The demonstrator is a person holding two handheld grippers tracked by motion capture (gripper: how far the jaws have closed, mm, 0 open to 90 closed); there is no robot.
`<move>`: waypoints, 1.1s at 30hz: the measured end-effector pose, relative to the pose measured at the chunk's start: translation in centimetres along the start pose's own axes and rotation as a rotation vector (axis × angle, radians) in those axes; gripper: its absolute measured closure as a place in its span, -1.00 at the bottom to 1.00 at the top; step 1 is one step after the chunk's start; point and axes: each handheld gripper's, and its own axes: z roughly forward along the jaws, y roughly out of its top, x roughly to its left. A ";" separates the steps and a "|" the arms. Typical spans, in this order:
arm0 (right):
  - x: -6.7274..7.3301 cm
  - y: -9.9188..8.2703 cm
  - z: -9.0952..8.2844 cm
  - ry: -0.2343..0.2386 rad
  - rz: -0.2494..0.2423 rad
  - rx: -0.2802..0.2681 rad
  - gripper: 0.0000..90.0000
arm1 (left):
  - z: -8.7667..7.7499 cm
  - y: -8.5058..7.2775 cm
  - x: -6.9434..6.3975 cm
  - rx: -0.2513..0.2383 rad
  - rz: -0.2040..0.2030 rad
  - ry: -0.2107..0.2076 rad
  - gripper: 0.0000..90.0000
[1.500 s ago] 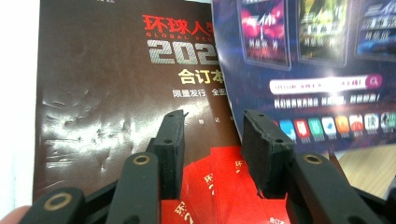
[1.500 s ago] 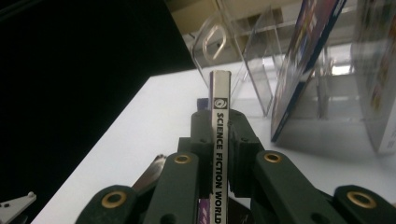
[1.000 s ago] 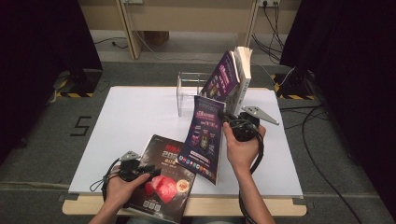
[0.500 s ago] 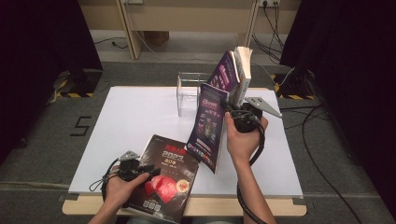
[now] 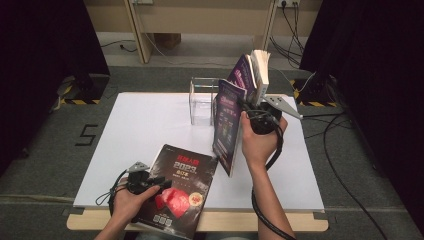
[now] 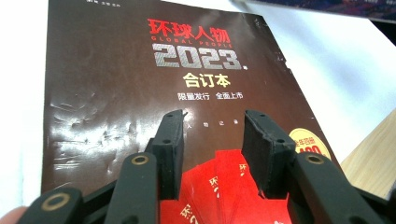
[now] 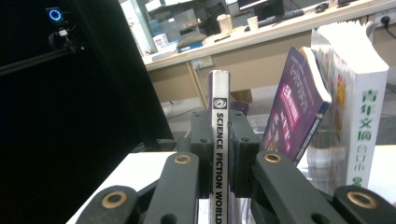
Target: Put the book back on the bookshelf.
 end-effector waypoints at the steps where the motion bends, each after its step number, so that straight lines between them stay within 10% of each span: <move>1: 0.0 0.1 0.1 -0.001 -0.001 -0.005 0.85 | 0.0 0.0 0.0 0.000 -0.001 0.000 0.30; 33: -0.2 3.4 5.3 -0.037 0.011 -0.047 0.85 | 0.1 -0.1 0.3 0.001 -0.009 -0.001 0.30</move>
